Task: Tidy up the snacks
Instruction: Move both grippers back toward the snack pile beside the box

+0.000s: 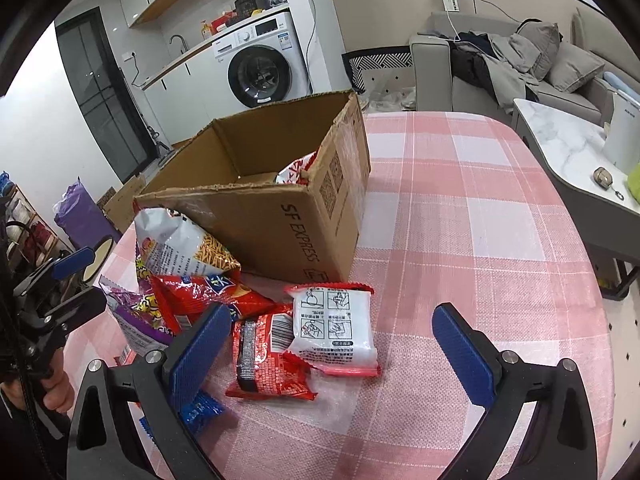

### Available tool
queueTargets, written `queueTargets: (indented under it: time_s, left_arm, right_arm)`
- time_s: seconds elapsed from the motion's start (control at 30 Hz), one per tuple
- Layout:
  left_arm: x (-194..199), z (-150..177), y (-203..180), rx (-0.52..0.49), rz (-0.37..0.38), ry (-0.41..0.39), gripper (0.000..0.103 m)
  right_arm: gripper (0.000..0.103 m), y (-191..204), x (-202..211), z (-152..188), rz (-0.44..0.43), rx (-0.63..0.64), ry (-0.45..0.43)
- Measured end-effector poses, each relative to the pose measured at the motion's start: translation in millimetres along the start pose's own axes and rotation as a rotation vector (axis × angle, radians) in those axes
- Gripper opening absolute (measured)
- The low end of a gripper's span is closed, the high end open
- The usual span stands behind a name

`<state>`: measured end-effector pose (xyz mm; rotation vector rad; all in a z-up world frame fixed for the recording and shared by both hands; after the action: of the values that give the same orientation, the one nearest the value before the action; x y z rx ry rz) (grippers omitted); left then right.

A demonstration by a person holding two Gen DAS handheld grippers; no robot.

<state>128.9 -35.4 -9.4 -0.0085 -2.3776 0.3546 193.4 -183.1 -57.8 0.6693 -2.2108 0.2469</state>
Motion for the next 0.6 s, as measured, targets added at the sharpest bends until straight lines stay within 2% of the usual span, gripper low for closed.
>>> queueTargets:
  time_s: [0.4,0.6]
  left_arm:
    - [-9,21,-18,-0.057,0.028,0.065,0.103]
    - [-22,26,-13,-0.038,0.013,0.099,0.103]
  right_arm:
    - [0.102,-1,-12,10,-0.024,0.002,0.029]
    - [0.090,-4,-22,15,-0.040,-0.015,0.051]
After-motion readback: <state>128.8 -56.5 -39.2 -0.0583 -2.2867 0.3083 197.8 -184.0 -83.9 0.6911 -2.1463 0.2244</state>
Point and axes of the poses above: each gripper's, at about its wrist camera, not at the fingertips, and x roughly against the way its jaws point, y to its left, z to its underside, the point moved 6 cm from there along -x, roughly the way its jaws point, and after that the axes turned 14 degrees about x, right-handed, at the moved point
